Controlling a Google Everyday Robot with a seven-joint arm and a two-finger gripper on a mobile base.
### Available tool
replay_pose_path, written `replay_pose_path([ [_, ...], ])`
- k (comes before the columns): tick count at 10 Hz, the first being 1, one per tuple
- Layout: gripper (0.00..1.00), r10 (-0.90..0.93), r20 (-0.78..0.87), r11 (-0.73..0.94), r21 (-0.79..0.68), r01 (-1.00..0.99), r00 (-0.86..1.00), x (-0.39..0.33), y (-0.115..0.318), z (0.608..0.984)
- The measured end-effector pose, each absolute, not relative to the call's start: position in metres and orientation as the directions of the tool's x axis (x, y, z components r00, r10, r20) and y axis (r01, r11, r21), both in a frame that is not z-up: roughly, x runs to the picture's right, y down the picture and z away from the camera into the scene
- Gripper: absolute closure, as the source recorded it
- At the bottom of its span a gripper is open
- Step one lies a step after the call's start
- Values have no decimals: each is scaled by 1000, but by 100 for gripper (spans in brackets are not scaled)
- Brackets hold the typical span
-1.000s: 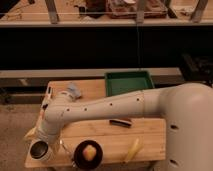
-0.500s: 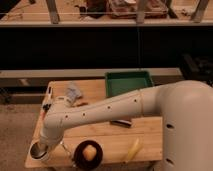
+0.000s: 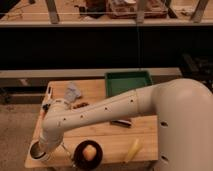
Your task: Stack cups into tray
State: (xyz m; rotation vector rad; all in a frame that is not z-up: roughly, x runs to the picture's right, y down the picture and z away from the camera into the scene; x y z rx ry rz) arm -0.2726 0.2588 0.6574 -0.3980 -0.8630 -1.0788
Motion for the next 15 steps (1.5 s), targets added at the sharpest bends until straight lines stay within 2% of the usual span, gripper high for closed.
replay_pose_path([
  [2, 29, -618, 758, 450, 120, 885, 211, -266, 248, 650],
  [3, 24, -625, 750, 451, 120, 885, 216, -263, 243, 647],
  [15, 24, -623, 752, 392, 62, 918, 215, -271, 272, 674],
])
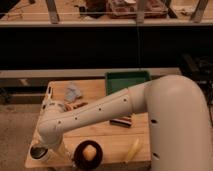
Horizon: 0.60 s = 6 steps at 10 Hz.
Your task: Stack cups into tray
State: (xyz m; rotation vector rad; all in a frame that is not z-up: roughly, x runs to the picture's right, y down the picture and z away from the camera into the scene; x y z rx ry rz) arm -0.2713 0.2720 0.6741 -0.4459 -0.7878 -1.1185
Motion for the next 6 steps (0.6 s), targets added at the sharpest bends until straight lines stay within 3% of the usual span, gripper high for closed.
replay_pose_path([
  [6, 24, -607, 765, 377, 38, 926, 216, -272, 288, 687],
])
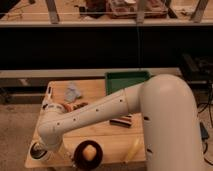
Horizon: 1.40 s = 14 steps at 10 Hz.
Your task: Stack cups into tray
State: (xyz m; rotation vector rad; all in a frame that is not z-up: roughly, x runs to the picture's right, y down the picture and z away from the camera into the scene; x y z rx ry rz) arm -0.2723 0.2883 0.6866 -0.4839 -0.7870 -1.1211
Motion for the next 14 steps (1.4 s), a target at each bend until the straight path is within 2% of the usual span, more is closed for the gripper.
replay_pose_path([
  [2, 28, -605, 766, 374, 33, 927, 217, -272, 291, 689],
  [4, 45, -606, 766, 367, 33, 930, 212, -274, 294, 689],
  [9, 97, -624, 750, 352, 22, 936, 217, -272, 295, 688],
  [10, 100, -626, 750, 345, 21, 939, 213, -274, 296, 688],
  [14, 100, -633, 750, 325, 35, 945, 191, -283, 298, 684],
])
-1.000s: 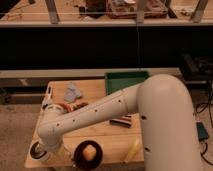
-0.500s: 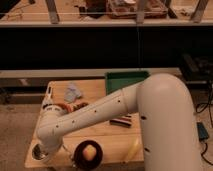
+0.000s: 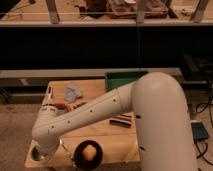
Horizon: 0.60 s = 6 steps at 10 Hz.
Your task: Stack cups into tray
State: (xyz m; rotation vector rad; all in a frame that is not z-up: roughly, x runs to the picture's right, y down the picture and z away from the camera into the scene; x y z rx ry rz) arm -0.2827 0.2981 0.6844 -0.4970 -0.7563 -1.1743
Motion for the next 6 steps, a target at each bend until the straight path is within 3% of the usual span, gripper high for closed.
replay_pose_path([
  [3, 100, -591, 777, 379, 32, 925, 215, -279, 291, 682],
  [6, 100, -509, 793, 540, -8, 841, 335, -250, 242, 682],
])
